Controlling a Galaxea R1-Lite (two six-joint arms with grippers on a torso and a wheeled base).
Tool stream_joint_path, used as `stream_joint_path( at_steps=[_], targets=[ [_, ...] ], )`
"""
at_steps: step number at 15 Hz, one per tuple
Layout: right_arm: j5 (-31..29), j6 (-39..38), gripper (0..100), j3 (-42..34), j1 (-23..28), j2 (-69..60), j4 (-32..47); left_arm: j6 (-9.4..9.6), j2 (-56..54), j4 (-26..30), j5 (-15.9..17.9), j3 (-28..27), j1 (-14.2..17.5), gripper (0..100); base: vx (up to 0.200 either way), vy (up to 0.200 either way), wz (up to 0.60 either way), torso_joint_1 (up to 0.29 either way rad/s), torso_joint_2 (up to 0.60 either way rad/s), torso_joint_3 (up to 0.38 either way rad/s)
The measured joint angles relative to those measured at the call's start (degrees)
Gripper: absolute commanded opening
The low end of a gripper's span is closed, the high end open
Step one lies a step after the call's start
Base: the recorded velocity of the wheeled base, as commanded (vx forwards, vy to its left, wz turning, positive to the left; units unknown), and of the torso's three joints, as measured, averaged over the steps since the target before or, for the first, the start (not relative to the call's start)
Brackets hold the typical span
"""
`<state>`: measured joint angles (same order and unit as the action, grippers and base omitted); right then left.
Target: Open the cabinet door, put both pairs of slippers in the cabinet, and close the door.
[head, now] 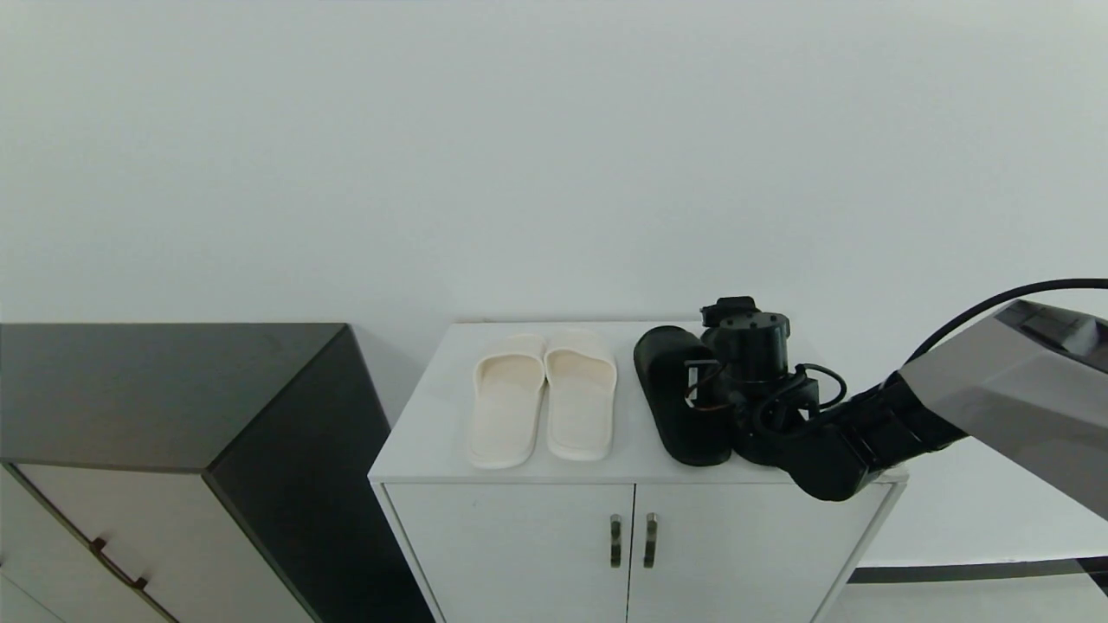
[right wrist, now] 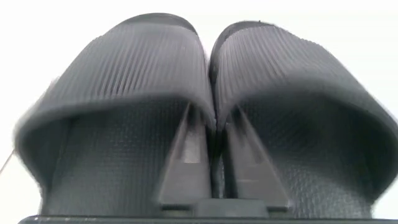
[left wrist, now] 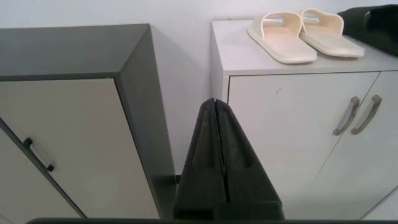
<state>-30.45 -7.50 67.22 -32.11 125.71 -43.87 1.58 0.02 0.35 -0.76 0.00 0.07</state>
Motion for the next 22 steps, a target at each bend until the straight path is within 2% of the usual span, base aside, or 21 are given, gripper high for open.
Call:
stream_joint_path(
  at_steps=[5,9,12,16,18,22],
  targets=[
    [-0.44,1.37,0,-1.07,-0.09,-2.26,-0.05,-0.09,0.00,-0.02,-0.02,0.00,0.02,0,0.000,0.000,0.00,0.000,0.00,0.000],
    [1.11,2.13,0,-7.52,-1.21,-10.22,0.13,-0.06,0.00,0.00,0.00,0.00,0.02,0,0.000,0.000,0.00,0.000,0.00,0.000],
    [7.08,2.15,0,-16.75,-4.05,-18.60,0.94,-0.06,0.00,-0.02,0.00,0.00,0.02,0,0.000,0.000,0.00,0.000,0.00,0.000],
    [9.52,0.52,0,-27.59,-12.75,-28.44,4.63,-0.09,0.00,0.00,0.00,0.00,0.02,0,0.000,0.000,0.00,0.000,0.00,0.000],
    [9.70,-0.49,0,-29.43,-15.63,-30.82,6.55,-0.06,0.00,-0.02,-0.02,0.00,0.06,0,0.000,0.000,0.00,0.000,0.00,0.000],
    [10.45,-0.52,0,-30.34,-16.73,-32.66,6.99,-0.02,0.00,0.00,-0.02,0.00,0.02,0,0.000,0.000,0.00,0.000,0.00,0.000]
  ],
)
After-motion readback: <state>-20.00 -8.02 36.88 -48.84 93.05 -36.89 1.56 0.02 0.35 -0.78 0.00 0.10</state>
